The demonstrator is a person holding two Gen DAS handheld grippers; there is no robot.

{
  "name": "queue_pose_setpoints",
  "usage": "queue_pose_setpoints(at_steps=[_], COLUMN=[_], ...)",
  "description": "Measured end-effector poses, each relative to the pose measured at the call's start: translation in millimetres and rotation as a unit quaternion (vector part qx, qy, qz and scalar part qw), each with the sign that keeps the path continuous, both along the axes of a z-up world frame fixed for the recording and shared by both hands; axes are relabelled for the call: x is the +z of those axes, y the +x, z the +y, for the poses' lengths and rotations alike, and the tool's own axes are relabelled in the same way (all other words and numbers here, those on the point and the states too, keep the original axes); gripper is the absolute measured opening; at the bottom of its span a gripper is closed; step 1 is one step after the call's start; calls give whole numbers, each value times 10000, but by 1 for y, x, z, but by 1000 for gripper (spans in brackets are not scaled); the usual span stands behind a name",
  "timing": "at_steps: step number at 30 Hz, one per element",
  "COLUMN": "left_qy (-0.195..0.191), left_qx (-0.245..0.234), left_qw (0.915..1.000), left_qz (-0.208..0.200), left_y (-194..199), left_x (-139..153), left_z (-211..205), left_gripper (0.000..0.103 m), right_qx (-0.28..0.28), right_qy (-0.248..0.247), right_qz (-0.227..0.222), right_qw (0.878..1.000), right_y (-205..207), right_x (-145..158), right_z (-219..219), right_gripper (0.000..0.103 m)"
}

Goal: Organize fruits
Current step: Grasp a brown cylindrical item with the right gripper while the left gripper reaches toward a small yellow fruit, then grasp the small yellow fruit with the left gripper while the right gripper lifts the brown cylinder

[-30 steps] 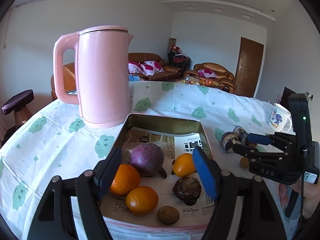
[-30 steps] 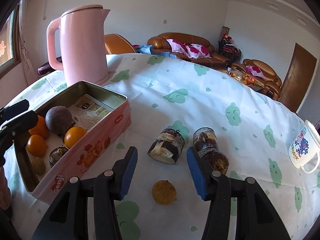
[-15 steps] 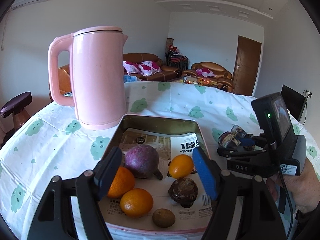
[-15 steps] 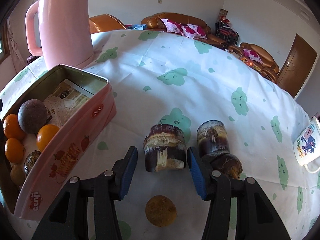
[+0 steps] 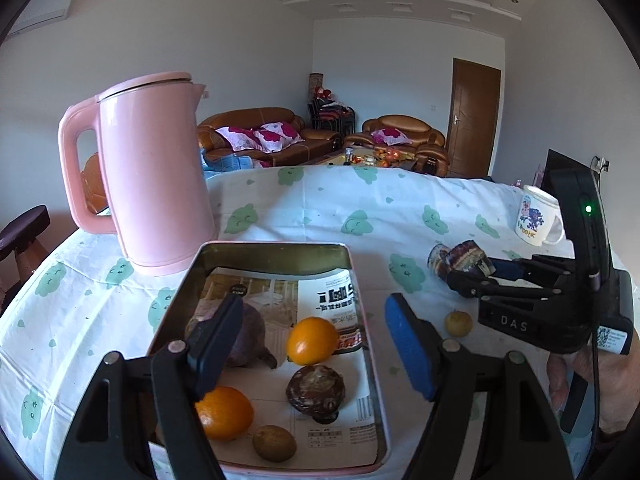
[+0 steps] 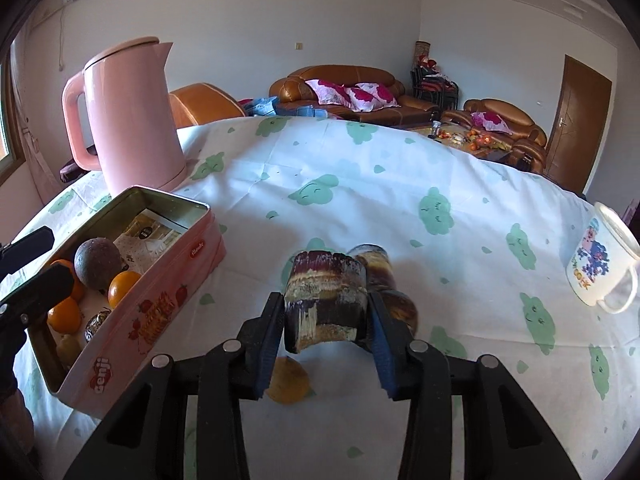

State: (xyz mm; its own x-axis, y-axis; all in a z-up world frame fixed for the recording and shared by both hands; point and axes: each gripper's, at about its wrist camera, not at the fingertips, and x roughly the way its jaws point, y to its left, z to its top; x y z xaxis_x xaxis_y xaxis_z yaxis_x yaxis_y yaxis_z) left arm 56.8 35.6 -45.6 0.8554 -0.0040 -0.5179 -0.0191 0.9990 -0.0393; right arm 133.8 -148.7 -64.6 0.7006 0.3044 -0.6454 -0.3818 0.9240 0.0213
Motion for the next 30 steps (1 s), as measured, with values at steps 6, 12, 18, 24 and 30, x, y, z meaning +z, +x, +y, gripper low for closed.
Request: queue_pose_setpoints(at_steps=[6,12,18,24,30], left_qy=[-7,94,148,-42,-144], left_qx=[-654,-1045,-1328,-1386,-1349], left_qw=[9975,9922,9841,9768,9769], left_qz=[250,678,1167,1634,1653], left_y=[20,46,64,78,78], left_x=[-1,-13,-29,-50,-52], left_z=[-48,-86,-110,-114,-110], left_gripper=[76,66,51,36,30], right_qx=[-396,-522,-444,-432,-411], right_qy=[65,155,325,542,608], right_qz=[-30,-38,-64,-95,-174], right_qw=[9992,9985,9985,9976,9972], right_y=[-7,-9,-13,-13,-16], right_x=[-4,-6,-5,-4,-2], right_z=[-43,-62,-68,-74,-74], right_gripper=[43,43,43,43,43])
